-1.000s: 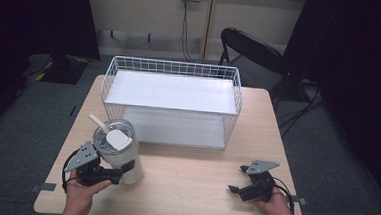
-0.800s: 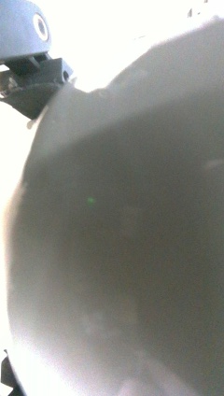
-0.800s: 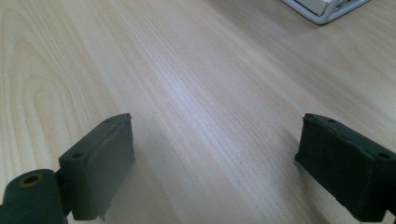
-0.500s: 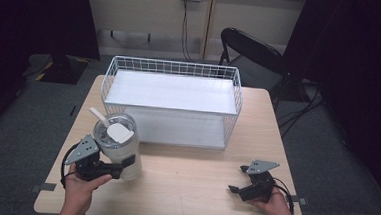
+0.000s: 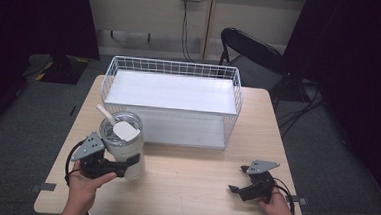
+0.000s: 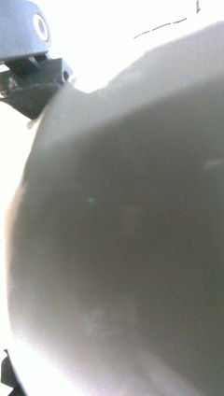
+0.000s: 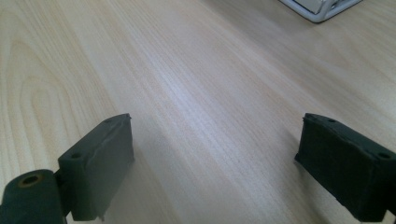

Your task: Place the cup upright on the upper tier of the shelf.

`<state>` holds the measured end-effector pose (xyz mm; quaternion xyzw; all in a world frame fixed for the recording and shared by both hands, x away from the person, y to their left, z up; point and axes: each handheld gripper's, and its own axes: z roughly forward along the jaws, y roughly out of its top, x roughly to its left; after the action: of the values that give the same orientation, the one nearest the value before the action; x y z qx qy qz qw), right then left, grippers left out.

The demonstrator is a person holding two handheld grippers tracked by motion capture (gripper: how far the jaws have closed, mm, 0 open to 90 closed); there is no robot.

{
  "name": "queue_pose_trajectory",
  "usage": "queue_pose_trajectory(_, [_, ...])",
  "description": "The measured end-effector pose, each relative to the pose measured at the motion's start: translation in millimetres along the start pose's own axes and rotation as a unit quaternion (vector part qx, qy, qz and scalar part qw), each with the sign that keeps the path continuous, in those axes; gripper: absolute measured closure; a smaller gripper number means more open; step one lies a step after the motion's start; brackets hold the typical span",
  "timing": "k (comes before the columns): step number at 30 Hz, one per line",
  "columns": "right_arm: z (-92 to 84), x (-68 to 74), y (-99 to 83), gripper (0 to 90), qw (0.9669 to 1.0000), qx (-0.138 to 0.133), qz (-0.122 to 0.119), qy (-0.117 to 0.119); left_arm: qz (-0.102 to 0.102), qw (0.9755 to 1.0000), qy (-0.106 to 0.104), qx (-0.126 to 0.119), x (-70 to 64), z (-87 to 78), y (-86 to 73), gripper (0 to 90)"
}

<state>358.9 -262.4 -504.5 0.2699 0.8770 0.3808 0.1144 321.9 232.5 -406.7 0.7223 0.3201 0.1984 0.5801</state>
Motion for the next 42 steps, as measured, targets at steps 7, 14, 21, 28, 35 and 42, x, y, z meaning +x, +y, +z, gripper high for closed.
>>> queue_pose_trajectory(7, [0.0, 0.1, 0.0, 10.0, 1.0, 0.0, 0.0, 0.0, 0.002, 1.0, -0.001, 0.003, -1.0, 1.2, 9.6, 9.7])
queue_pose_trajectory(14, [0.0, 0.3, 0.1, 10.0, 1.0, 0.001, 0.001, -0.001, 0.001, 1.0, -0.005, 0.001, -1.3, 4.4, 25.4, 9.7])
queue_pose_trajectory(21, [0.0, 0.3, 0.0, 10.0, 1.0, 0.0, 0.001, -0.001, 0.006, 0.9999, -0.012, 0.002, -1.4, 7.0, 46.0, 9.7])
queue_pose_trajectory(28, [0.0, 0.3, 0.0, 10.0, 1.0, 0.001, 0.001, -0.002, 0.001, 0.9999, -0.014, 0.006, -0.9, 10.0, 61.3, 9.8])
queue_pose_trajectory(35, [0.0, 0.4, 0.1, 10.0, 1.0, 0.001, 0.001, -0.002, 0.001, 0.9998, -0.017, 0.013, -0.9, 11.6, 78.9, 9.8])
queue_pose_trajectory(42, [0.0, 0.4, 0.1, 10.0, 1.0, 0.001, 0.001, -0.002, 0.001, 0.9998, -0.017, 0.015, -0.2, 12.3, 91.0, 9.8])
